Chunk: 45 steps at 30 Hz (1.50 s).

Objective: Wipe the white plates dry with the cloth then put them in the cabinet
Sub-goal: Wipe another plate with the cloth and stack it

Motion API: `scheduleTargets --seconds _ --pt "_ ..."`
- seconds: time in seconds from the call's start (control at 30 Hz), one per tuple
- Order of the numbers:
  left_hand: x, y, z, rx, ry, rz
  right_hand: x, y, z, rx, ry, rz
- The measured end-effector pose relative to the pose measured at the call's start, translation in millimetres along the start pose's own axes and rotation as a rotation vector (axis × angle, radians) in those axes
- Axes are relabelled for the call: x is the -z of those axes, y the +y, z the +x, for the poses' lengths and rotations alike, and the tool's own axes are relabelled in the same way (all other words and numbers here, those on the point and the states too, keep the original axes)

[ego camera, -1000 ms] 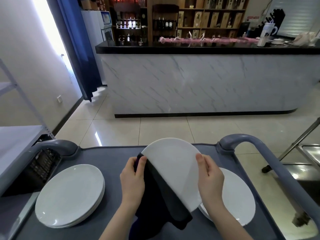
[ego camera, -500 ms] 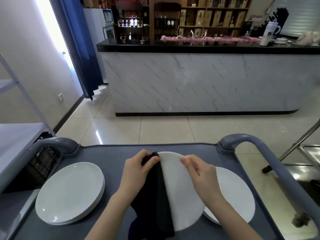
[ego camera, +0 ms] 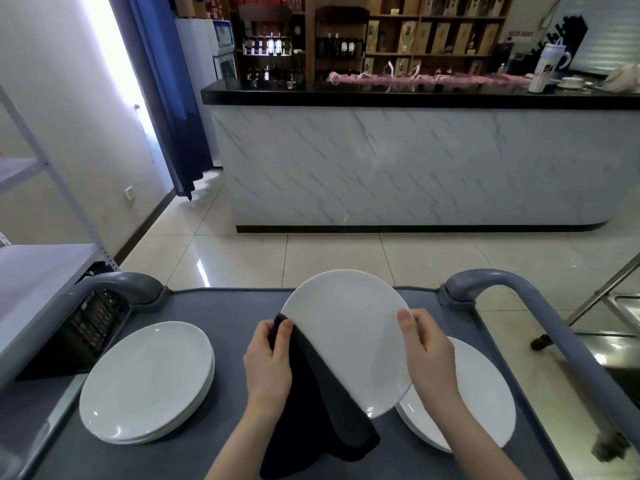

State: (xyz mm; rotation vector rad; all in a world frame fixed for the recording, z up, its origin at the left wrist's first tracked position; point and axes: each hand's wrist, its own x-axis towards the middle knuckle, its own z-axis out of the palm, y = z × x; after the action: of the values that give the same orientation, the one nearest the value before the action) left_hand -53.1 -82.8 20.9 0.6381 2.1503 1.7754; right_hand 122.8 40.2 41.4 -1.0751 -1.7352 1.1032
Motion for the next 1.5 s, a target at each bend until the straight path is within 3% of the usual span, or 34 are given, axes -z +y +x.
scheduleTargets --seconds 0.1,0.27,0.33,0.43,0.63,0.73,0.87,1.03,1.1,1.2,1.37,1.5 --pt "7.3 10.2 6.0 -0.13 -0.026 0.036 8.6 -13.9 13.9 0.093 -0.151 -0.117" --pt "9.6 29.0 18.0 -0.383 -0.26 0.201 1.3 -35.4 31.6 0.232 -0.482 -0.305" --pt "8.3 32.5 20.6 -0.387 -0.324 0.243 -1.8 -34.4 28.6 0.241 -0.504 -0.267" --pt "8.2 35.7 24.1 -0.326 -0.304 0.18 -2.7 -32.4 20.1 0.225 -0.37 -0.162" --pt "3.0 18.1 11.6 -0.011 0.018 -0.124 -13.7 -33.8 7.5 -0.035 0.094 0.176" --pt "2.2 13.1 5.6 0.004 0.064 -0.136 -19.6 -25.1 0.1 -0.065 0.121 0.183" --pt "12.7 21.7 16.6 -0.144 -0.055 -0.036 -7.1 -18.7 5.0 0.032 -0.022 0.089" --pt "6.1 38.2 23.2 -0.35 -0.442 0.221 -2.3 -24.9 13.6 0.248 -0.446 -0.192" --pt "1.7 37.1 20.9 -0.352 -0.5 0.232 -3.6 -26.9 13.8 0.263 -0.484 -0.223" --pt "2.9 29.2 20.0 -0.295 -0.355 0.172 -0.9 -27.7 9.6 0.236 -0.326 -0.142" --pt "2.4 10.8 8.8 -0.011 -0.026 -0.033 -9.8 -24.7 -8.1 -0.037 0.075 0.158" --pt "4.0 11.8 3.3 0.069 0.018 -0.14 -7.1 -22.8 -14.4 0.047 -0.007 0.126"
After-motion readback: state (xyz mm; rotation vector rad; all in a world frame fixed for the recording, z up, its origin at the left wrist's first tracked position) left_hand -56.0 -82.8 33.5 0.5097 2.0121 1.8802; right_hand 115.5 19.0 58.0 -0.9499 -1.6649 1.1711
